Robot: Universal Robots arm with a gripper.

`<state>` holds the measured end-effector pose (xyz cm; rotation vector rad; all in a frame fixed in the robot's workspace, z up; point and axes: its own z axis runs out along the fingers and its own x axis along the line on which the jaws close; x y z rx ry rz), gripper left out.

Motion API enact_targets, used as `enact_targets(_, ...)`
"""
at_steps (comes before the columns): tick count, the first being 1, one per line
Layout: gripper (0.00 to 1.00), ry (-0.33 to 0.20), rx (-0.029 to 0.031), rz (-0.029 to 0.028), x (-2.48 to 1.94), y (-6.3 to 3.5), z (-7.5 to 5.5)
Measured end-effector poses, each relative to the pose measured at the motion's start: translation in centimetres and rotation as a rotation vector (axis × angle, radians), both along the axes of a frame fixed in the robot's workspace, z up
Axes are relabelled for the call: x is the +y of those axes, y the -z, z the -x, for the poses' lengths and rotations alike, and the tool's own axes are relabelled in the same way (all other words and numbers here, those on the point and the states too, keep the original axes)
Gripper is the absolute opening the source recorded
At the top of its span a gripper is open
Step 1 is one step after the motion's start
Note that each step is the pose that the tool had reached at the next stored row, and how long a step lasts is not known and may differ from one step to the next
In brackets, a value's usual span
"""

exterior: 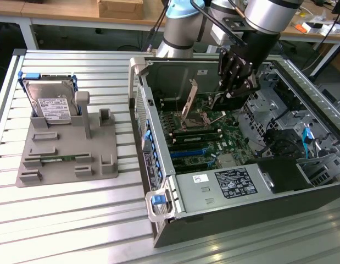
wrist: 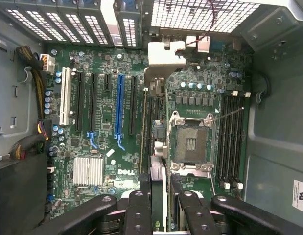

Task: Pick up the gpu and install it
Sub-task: 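Insert the gpu into the slot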

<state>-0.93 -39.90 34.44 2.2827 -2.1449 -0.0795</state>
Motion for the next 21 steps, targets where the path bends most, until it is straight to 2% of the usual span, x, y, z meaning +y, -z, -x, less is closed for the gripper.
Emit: enact_targets(21,0.27,0.0,0.0,0.0,0.0,1.51,0.0)
